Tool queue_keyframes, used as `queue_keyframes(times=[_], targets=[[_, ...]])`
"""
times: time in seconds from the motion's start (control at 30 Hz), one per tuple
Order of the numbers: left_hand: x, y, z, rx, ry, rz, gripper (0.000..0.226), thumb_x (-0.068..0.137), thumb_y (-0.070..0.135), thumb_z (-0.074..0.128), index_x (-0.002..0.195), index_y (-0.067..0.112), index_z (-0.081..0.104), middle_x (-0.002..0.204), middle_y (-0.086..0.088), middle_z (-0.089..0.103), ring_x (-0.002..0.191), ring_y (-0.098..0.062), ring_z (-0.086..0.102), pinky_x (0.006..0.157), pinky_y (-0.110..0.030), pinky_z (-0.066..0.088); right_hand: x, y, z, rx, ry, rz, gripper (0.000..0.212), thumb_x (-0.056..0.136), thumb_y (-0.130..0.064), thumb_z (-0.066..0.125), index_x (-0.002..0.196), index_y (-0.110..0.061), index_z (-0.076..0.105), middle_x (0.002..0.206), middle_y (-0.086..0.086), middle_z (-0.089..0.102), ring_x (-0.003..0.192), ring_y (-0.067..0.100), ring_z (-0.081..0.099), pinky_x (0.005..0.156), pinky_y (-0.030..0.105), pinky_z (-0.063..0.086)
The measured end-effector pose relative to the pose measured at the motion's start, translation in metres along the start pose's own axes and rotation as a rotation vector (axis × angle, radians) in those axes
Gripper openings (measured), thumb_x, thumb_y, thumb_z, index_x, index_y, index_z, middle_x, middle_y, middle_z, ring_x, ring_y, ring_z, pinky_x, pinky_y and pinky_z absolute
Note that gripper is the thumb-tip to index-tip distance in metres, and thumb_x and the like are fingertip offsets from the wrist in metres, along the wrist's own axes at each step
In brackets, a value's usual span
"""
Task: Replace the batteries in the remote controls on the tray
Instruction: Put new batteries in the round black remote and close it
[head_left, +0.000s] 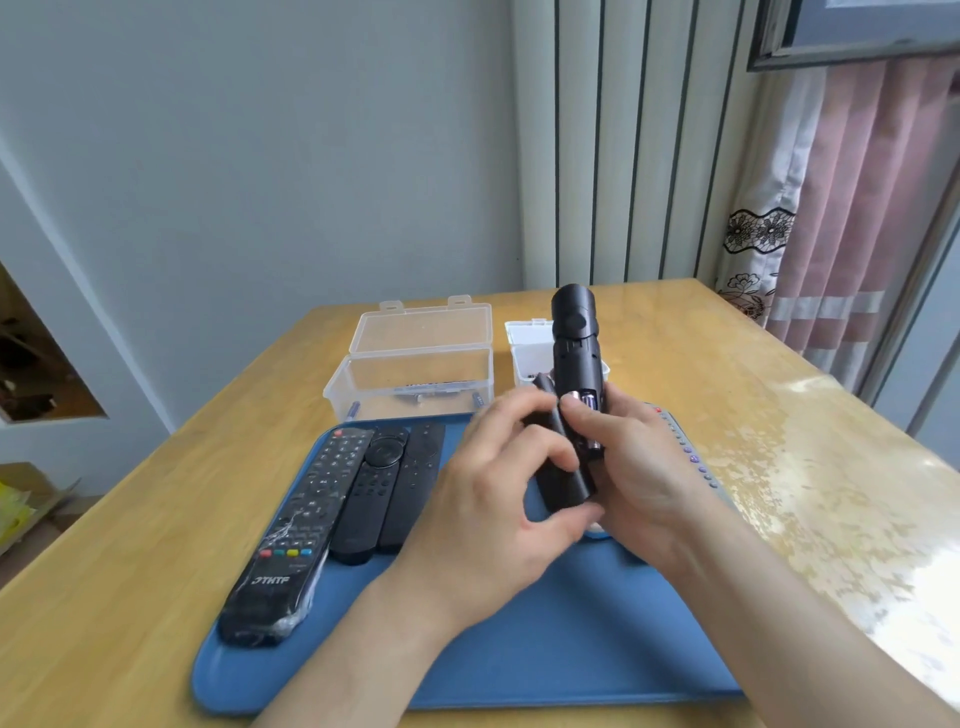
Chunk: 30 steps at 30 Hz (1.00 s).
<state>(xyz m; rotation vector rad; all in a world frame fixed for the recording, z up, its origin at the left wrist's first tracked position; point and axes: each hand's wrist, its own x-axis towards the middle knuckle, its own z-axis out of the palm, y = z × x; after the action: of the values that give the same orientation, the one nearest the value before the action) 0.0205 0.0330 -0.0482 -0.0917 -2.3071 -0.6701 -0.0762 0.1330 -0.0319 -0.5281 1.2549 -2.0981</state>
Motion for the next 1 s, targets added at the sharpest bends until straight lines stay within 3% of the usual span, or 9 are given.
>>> queue_keyframes(times=[0.17,0.23,0.33,0.47,0.6,0.7,0.8,0.9,1.0], targets=[[0.0,-0.003,-0.001,0.021,-0.049,-0.136,0.045,0.061,0.039,0.085,0.083,0.024,0.048,0.154,0.016,0.024,0.142,0.003,0.021,0.103,-0.001,0.016,-0.004,0.0,0.005,-0.079,-0.008,-0.001,0.02,0.098,-0.011,0.051,0.107,-0.016,0.068,0.077,0.001,0.069,0.073,0.016,0.065,0.065,0.03,0.053],[0.002,-0.004,-0.005,0.106,-0.035,-0.068,0.047,0.061,0.042,0.082,0.088,0.026,0.048,0.153,0.005,0.028,0.143,-0.006,0.024,0.107,-0.007,0.017,-0.003,0.0,0.006,-0.04,0.026,0.033,0.021,0.098,-0.017,0.051,0.107,-0.019,0.07,0.086,0.004,0.072,0.079,0.02,0.066,0.073,0.036,0.052],[0.004,-0.004,-0.006,0.176,-0.03,0.046,0.045,0.066,0.036,0.081,0.097,0.019,0.053,0.151,-0.007,0.034,0.141,-0.018,0.03,0.113,-0.019,0.022,-0.002,0.003,0.007,-0.097,0.024,0.052,0.029,0.1,-0.039,0.047,0.106,-0.025,0.073,0.095,0.0,0.075,0.088,0.014,0.071,0.077,0.033,0.054],[0.004,-0.004,-0.002,0.137,-0.101,0.063,0.052,0.071,0.03,0.08,0.114,0.015,0.055,0.155,-0.004,0.028,0.147,-0.011,0.016,0.117,-0.019,0.016,-0.004,0.008,0.013,-0.22,-0.009,0.053,0.04,0.094,-0.061,0.042,0.098,-0.038,0.075,0.095,-0.002,0.076,0.091,0.017,0.071,0.076,0.034,0.051],[0.003,-0.01,-0.005,0.124,-0.128,0.015,0.066,0.071,0.034,0.08,0.127,0.021,0.049,0.159,0.004,0.021,0.147,-0.001,0.008,0.116,-0.02,0.02,-0.007,0.008,0.016,-0.197,-0.025,0.054,0.037,0.096,-0.055,0.043,0.099,-0.035,0.074,0.1,0.0,0.076,0.091,0.019,0.07,0.072,0.032,0.054],[0.003,-0.011,-0.004,0.165,-0.14,0.023,0.069,0.073,0.033,0.079,0.132,0.018,0.047,0.16,0.001,0.019,0.148,-0.004,0.006,0.117,-0.016,0.014,-0.008,0.008,0.017,-0.149,-0.005,0.044,0.036,0.098,-0.049,0.045,0.095,-0.031,0.076,0.096,0.004,0.075,0.085,0.016,0.067,0.068,0.028,0.056],[0.002,-0.011,-0.003,0.189,-0.133,0.031,0.071,0.075,0.031,0.076,0.137,0.016,0.045,0.16,-0.003,0.019,0.149,-0.008,0.008,0.117,-0.018,0.013,-0.01,0.007,0.017,-0.115,-0.021,0.046,0.034,0.1,-0.047,0.043,0.107,-0.029,0.072,0.096,-0.003,0.077,0.083,0.011,0.072,0.062,0.023,0.054],[0.001,-0.01,-0.002,0.187,-0.126,0.029,0.073,0.077,0.032,0.074,0.14,0.017,0.042,0.16,-0.004,0.018,0.149,-0.01,0.009,0.118,-0.02,0.013,-0.009,0.007,0.017,-0.129,-0.01,0.043,0.035,0.1,-0.048,0.042,0.107,-0.03,0.071,0.097,-0.002,0.077,0.088,0.014,0.072,0.066,0.027,0.055],[0.002,-0.007,-0.002,0.154,-0.08,0.023,0.07,0.077,0.039,0.067,0.139,0.017,0.044,0.159,-0.003,0.023,0.148,-0.01,0.014,0.118,-0.025,0.019,-0.009,0.008,0.017,-0.144,0.021,0.037,0.037,0.1,-0.048,0.042,0.099,-0.029,0.073,0.089,0.002,0.075,0.079,0.019,0.069,0.07,0.032,0.056]])
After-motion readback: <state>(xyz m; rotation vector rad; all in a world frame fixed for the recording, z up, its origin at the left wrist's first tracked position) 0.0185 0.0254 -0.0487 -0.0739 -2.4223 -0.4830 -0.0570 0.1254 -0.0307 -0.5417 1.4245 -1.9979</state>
